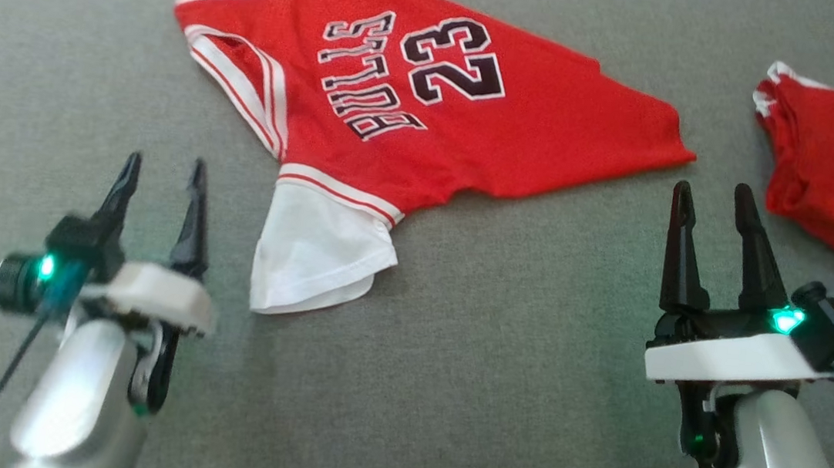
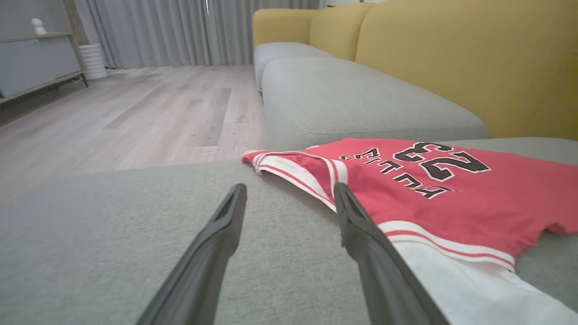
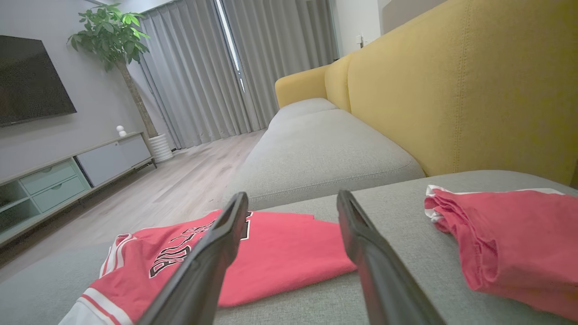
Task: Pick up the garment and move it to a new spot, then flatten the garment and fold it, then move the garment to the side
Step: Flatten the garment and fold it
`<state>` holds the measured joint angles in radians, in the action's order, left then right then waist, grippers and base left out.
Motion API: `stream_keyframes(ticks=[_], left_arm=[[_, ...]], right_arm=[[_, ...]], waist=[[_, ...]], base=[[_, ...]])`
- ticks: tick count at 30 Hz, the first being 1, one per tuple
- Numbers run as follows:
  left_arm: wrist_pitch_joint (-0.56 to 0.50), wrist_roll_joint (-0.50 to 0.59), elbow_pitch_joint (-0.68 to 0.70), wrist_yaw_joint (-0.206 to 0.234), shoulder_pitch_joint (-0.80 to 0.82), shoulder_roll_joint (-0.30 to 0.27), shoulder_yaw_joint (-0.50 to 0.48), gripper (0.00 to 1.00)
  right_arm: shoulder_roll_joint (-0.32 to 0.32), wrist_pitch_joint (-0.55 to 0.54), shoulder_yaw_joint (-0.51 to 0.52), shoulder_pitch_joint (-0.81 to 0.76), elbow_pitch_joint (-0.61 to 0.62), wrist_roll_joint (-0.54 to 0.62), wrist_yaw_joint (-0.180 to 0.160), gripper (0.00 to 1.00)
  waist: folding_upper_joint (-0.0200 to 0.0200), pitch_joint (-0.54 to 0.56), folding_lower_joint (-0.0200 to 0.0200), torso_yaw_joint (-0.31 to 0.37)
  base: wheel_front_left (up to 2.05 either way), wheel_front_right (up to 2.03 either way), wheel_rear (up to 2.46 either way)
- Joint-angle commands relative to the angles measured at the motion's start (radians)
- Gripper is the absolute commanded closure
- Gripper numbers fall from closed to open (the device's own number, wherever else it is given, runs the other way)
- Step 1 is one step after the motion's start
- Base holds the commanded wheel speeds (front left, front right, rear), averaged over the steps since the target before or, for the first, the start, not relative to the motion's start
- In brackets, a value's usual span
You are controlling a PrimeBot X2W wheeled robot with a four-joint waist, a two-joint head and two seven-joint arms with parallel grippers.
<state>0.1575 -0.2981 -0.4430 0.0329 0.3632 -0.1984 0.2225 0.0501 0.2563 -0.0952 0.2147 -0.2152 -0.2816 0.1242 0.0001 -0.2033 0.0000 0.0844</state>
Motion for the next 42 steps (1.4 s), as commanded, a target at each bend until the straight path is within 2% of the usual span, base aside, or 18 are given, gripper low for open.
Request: stream_keyframes(ticks=[1, 10, 23, 24, 25, 33, 38, 42], left_arm=[[-0.026, 0.012, 0.016, -0.01, 0.088, -0.028, -0.021, 0.0], [-0.163, 0.009, -0.11, -0.044, 0.246, -0.036, 0.013, 0.0], [-0.238, -0.002, -0.323, -0.04, 0.381, -0.042, 0.02, 0.0], [-0.243, -0.003, -0.334, -0.041, 0.385, -0.042, 0.022, 0.55], [-0.244, -0.004, -0.343, -0.041, 0.388, -0.043, 0.024, 1.0], [-0.172, -0.008, -0.36, -0.025, 0.411, -0.072, 0.008, 1.0], [-0.141, -0.007, -0.349, -0.023, 0.45, -0.128, -0.009, 1.0], [-0.159, 0.007, -0.343, -0.036, 0.501, -0.186, -0.007, 1.0]], right_arm=[[0.0, 0.006, -0.025, 0.033, 0.039, -0.005, 0.007, 0.0], [0.0, 0.006, -0.028, 0.058, 0.051, -0.013, 0.007, 0.0], [0.0, 0.006, -0.031, 0.079, 0.06, -0.032, 0.007, 0.0], [0.0, 0.006, -0.03, 0.079, 0.06, -0.033, 0.007, 0.0], [0.0, 0.006, -0.029, 0.079, 0.06, -0.034, 0.007, 0.0], [0.0, 0.006, -0.023, 0.077, 0.053, -0.034, 0.007, 0.0], [0.0, 0.006, -0.028, 0.079, 0.048, -0.033, 0.007, 0.0], [0.0, 0.006, -0.036, 0.083, 0.045, -0.034, 0.007, 0.0]], waist=[[-0.0001, -0.029, 0.0, 0.017], [-0.0001, -0.116, 0.0, 0.059], [-0.0001, -0.176, 0.0, 0.113], [-0.0001, -0.177, 0.0, 0.115], [-0.0001, -0.177, 0.0, 0.116], [-0.0001, -0.16, 0.0, 0.107], [-0.0001, -0.149, 0.0, 0.095], [-0.0001, -0.146, 0.0, 0.092]], base=[[0.0, 0.0, 0.0], [0.0, 0.0, 0.0], [0.0, 0.0, 0.0], [0.0, 0.0, 0.0], [0.0, 0.0, 0.0], [0.0, 0.0, 0.0], [0.0, 0.0, 0.0], [0.0, 0.0, 0.0]])
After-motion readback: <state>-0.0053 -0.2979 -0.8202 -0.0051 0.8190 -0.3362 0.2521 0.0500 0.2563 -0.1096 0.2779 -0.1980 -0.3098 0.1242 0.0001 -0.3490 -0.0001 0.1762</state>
